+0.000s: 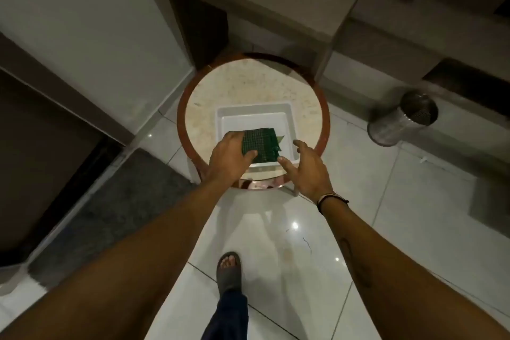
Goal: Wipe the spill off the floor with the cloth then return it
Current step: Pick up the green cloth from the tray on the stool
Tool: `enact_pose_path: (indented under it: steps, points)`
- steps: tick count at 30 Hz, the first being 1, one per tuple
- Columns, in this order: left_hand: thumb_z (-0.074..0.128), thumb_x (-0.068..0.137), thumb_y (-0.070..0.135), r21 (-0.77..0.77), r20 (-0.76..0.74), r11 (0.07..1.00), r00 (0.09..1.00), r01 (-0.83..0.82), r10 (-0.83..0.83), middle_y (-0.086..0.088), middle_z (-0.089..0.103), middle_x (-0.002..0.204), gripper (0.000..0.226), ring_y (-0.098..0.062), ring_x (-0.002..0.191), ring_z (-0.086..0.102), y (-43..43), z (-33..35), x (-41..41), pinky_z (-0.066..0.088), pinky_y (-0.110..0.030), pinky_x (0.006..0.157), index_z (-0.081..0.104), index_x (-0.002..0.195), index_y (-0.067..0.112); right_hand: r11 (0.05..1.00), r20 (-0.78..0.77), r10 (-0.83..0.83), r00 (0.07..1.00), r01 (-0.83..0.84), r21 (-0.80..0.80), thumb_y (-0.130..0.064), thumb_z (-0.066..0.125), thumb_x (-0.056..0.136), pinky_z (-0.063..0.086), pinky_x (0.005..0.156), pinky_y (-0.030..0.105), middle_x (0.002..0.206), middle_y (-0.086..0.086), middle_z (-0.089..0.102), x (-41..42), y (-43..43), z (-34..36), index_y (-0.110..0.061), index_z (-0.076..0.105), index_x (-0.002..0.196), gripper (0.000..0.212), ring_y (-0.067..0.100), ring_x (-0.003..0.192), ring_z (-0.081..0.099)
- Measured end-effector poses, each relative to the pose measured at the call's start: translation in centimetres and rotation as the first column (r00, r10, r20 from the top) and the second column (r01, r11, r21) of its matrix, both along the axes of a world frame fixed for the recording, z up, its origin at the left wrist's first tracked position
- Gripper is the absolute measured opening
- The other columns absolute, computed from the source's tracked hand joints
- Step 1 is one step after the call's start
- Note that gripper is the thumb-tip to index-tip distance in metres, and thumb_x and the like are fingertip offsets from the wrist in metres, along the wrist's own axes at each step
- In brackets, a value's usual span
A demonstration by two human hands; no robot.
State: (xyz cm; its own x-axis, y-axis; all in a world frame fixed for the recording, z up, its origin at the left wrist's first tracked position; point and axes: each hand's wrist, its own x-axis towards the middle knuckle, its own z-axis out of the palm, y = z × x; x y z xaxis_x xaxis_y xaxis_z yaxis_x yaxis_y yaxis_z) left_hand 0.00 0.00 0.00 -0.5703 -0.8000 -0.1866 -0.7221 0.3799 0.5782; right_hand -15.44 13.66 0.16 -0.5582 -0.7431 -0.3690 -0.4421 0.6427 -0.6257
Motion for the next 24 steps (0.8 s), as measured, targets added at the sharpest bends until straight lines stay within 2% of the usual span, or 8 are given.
enact_pose_path:
  steps: [4,8,11,13,16,20,22,24]
  points:
    - [0.074,0.1,0.03,0.012,0.16,1.0,0.987,0.02,-0.022,-0.019,0.067,0.13,0.039,-0.036,0.117,0.069,-6.0,-7.2,-2.1,0.06,-0.046,0.095,0.066,0.129,0.005,0.999,0.006,0.009,1.0,-0.009,0.054,-0.043,0.069,0.104,0.053,0.111,0.045,0.154,0.013,0.061,-1.5,-6.4,-6.7,-0.015,0.047,0.16,0.066,0.033,0.14,0.062]
    - [0.065,0.106,0.023,0.02,0.36,0.994,0.927,0.105,-0.105,-0.024,0.061,0.135,0.037,-0.041,0.13,0.057,-9.7,-13.2,-3.4,0.054,-0.048,0.1,0.059,0.133,-0.002,0.985,-0.015,0.021,1.0,-0.018,0.173,-0.039,0.074,0.102,0.058,0.109,0.049,0.14,0.018,0.069,-3.4,-11.7,-13.0,-0.006,0.06,0.143,0.054,0.038,0.128,0.068]
    - [0.059,0.105,0.012,-0.067,0.492,0.976,0.858,0.207,-0.148,-0.027,0.062,0.136,0.038,-0.039,0.131,0.057,-10.5,-16.8,-4.4,0.052,-0.044,0.101,0.055,0.138,-0.007,0.945,-0.093,0.082,0.992,-0.048,0.324,-0.048,0.078,0.097,0.055,0.111,0.052,0.145,0.02,0.059,-3.5,-14.1,-16.3,-0.006,0.057,0.142,0.065,0.042,0.131,0.063]
    - [0.061,0.101,0.009,-0.147,0.548,0.95,0.823,0.274,-0.152,-0.029,0.059,0.138,0.05,-0.041,0.129,0.058,-10.3,-18.2,-4.9,0.052,-0.044,0.103,0.049,0.146,-0.008,0.933,-0.19,0.081,0.978,-0.007,0.361,-0.049,0.082,0.093,0.053,0.109,0.053,0.15,0.021,0.05,-3.0,-15.1,-18.0,-0.007,0.05,0.147,0.076,0.044,0.135,0.057]
    - [0.062,0.1,0.006,-0.165,0.435,0.974,0.898,0.156,-0.071,-0.027,0.058,0.134,0.045,-0.042,0.123,0.06,-10.6,-19.1,-5.3,0.055,-0.047,0.097,0.051,0.143,-0.001,0.95,-0.188,-0.007,0.982,0.065,0.306,-0.038,0.09,0.088,0.056,0.1,0.051,0.145,0.02,0.056,-3.0,-16.0,-19.2,-0.007,0.048,0.144,0.076,0.042,0.129,0.063]
    - [0.064,0.097,0.0,0.005,0.158,0.998,0.986,-0.061,0.059,-0.02,0.07,0.116,0.021,-0.034,0.104,0.07,-11.0,-18.3,-5.0,0.058,-0.042,0.081,0.068,0.118,-0.001,0.969,-0.069,-0.088,0.994,0.101,0.223,-0.02,0.082,0.096,0.05,0.078,0.037,0.119,0.02,0.074,-3.4,-16.1,-18.4,-0.001,0.067,0.116,0.031,0.039,0.11,0.073]
    - [0.074,0.093,0.003,0.174,0.006,0.964,0.979,-0.2,0.202,-0.01,0.075,0.105,0.015,-0.027,0.097,0.072,-11.2,-17.0,-4.7,0.058,-0.034,0.078,0.074,0.107,0.006,0.977,0.015,-0.153,0.988,0.149,0.154,-0.017,0.08,0.097,0.059,0.083,0.04,0.112,0.022,0.077,-3.7,-15.6,-16.9,0.003,0.073,0.107,0.024,0.039,0.107,0.075]
    - [0.085,0.086,0.007,0.369,-0.108,0.872,0.917,-0.323,0.385,-0.003,0.076,0.1,0.02,-0.025,0.097,0.076,-11.6,-15.2,-4.4,0.063,-0.034,0.085,0.076,0.101,0.017,0.968,0.16,-0.25,0.955,0.248,0.038,-0.016,0.08,0.097,0.065,0.095,0.049,0.108,0.02,0.079,-4.3,-14.7,-14.4,-0.001,0.075,0.098,0.015,0.037,0.107,0.077]
